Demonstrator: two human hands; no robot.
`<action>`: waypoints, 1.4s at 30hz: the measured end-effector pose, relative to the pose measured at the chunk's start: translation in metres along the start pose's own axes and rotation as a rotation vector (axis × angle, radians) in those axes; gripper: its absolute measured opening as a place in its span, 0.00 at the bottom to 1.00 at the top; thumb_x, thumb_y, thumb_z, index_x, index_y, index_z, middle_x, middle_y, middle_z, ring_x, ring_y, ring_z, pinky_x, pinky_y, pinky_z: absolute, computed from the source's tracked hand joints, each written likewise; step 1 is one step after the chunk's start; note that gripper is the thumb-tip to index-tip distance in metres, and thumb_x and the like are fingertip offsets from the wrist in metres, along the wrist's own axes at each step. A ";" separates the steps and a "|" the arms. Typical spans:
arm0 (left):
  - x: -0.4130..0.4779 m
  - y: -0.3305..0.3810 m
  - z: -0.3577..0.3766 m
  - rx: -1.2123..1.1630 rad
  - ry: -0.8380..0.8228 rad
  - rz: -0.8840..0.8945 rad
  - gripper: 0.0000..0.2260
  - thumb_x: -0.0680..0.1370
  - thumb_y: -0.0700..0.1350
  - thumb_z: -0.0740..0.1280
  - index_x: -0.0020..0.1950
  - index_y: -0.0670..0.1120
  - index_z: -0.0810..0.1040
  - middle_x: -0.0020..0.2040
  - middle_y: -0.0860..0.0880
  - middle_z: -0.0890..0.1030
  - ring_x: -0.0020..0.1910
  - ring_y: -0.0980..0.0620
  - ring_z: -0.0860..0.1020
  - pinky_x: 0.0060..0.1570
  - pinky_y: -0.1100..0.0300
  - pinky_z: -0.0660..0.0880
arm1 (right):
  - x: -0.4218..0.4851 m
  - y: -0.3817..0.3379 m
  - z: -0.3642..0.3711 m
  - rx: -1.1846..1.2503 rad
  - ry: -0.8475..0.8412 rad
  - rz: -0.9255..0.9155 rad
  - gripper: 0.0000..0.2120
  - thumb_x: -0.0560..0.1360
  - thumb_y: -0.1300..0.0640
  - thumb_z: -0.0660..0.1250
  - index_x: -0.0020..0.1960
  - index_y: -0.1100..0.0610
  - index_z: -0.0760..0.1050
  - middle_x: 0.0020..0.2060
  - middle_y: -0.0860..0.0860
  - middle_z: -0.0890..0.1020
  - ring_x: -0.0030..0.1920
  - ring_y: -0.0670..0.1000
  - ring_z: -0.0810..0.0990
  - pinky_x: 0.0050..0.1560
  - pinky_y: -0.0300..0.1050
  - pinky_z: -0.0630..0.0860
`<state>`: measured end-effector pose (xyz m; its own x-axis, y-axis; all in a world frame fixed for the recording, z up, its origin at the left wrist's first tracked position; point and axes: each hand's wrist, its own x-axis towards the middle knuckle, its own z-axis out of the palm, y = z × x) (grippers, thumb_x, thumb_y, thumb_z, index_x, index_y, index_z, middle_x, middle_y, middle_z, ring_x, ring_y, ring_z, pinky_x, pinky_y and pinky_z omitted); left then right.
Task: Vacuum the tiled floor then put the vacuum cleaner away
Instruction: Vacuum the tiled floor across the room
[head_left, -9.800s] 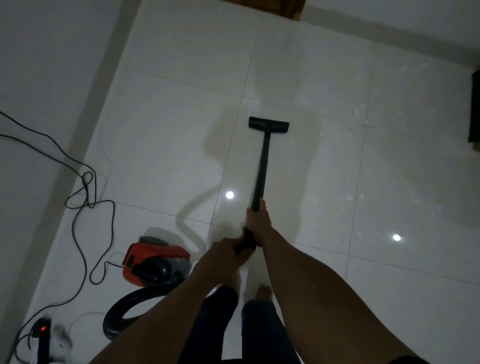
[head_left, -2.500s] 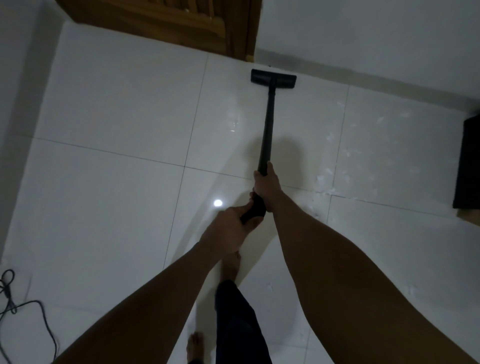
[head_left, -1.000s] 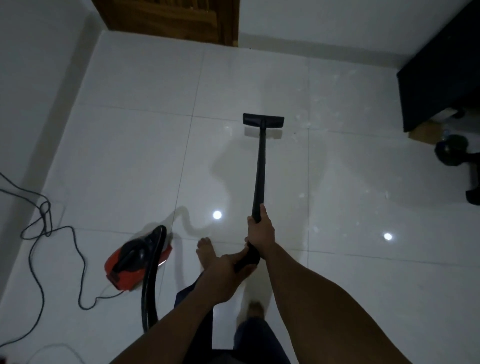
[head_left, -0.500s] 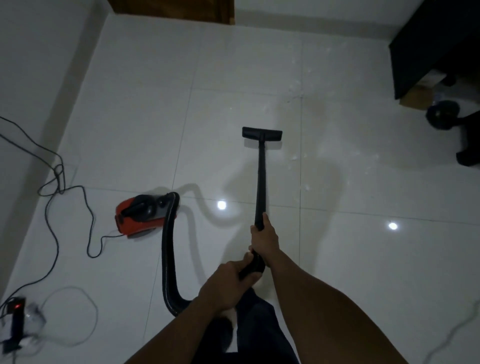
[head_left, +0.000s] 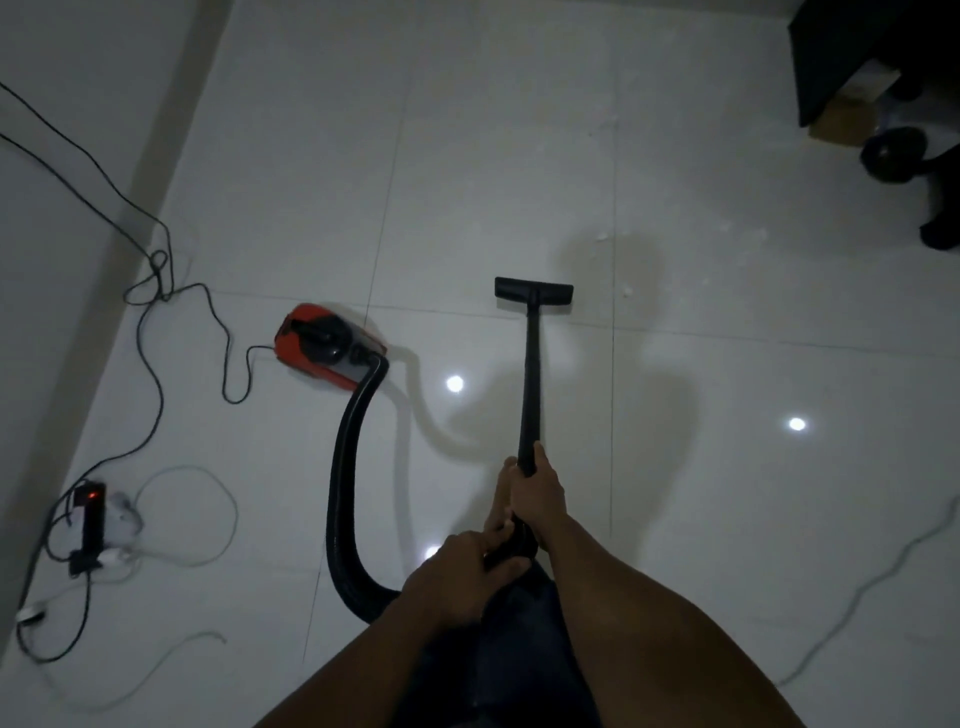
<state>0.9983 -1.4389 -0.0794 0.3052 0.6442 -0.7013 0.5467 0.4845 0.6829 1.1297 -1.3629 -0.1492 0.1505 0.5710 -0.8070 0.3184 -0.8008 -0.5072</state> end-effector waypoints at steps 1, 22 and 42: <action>-0.010 -0.008 0.008 0.019 -0.010 0.003 0.26 0.77 0.63 0.64 0.74 0.57 0.72 0.58 0.47 0.84 0.53 0.56 0.82 0.49 0.64 0.76 | -0.009 0.014 0.003 0.005 -0.007 0.004 0.31 0.85 0.54 0.59 0.84 0.46 0.50 0.65 0.59 0.78 0.39 0.54 0.80 0.21 0.32 0.71; -0.003 -0.014 0.042 0.083 -0.023 -0.042 0.25 0.79 0.59 0.65 0.74 0.51 0.72 0.52 0.47 0.84 0.45 0.53 0.82 0.42 0.62 0.74 | -0.005 0.052 -0.007 0.122 -0.065 0.063 0.32 0.85 0.57 0.60 0.84 0.47 0.48 0.67 0.59 0.76 0.39 0.51 0.77 0.21 0.33 0.71; 0.184 0.126 -0.034 -0.006 -0.030 -0.231 0.18 0.80 0.55 0.68 0.68 0.51 0.77 0.34 0.53 0.80 0.27 0.60 0.76 0.29 0.65 0.72 | 0.171 -0.089 -0.089 0.176 -0.138 0.146 0.31 0.85 0.53 0.60 0.82 0.38 0.50 0.42 0.57 0.77 0.30 0.52 0.75 0.30 0.46 0.76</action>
<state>1.0967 -1.2393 -0.1150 0.1957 0.4975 -0.8451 0.6001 0.6208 0.5044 1.2101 -1.1779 -0.2153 0.0497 0.4271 -0.9029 0.1333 -0.8987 -0.4178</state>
